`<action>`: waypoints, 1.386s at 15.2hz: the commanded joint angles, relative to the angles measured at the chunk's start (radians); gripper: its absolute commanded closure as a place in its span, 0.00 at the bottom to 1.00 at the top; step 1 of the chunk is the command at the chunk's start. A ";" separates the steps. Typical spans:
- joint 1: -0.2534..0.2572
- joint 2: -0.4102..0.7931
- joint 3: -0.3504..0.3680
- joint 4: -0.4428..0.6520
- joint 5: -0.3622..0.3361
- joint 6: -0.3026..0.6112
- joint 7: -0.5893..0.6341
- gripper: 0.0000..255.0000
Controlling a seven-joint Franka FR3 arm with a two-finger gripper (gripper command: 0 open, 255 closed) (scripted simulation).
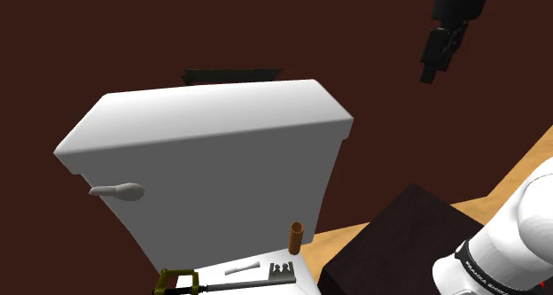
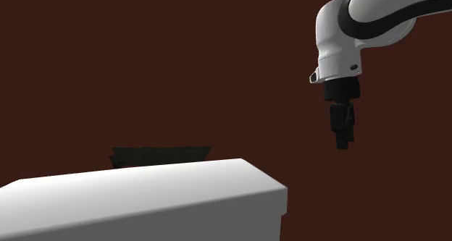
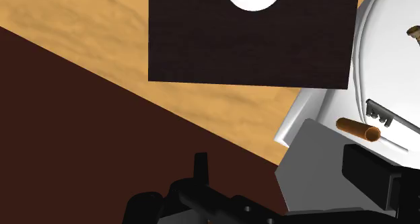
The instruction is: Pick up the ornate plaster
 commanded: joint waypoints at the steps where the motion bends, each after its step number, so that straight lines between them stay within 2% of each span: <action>1: 0.000 0.000 0.000 0.000 0.000 0.000 0.000 0.00; 11: 0.111 0.281 0.039 0.176 -0.020 0.199 -0.164 0.00; 21: 0.201 0.534 0.107 0.398 -0.048 0.322 -0.313 0.00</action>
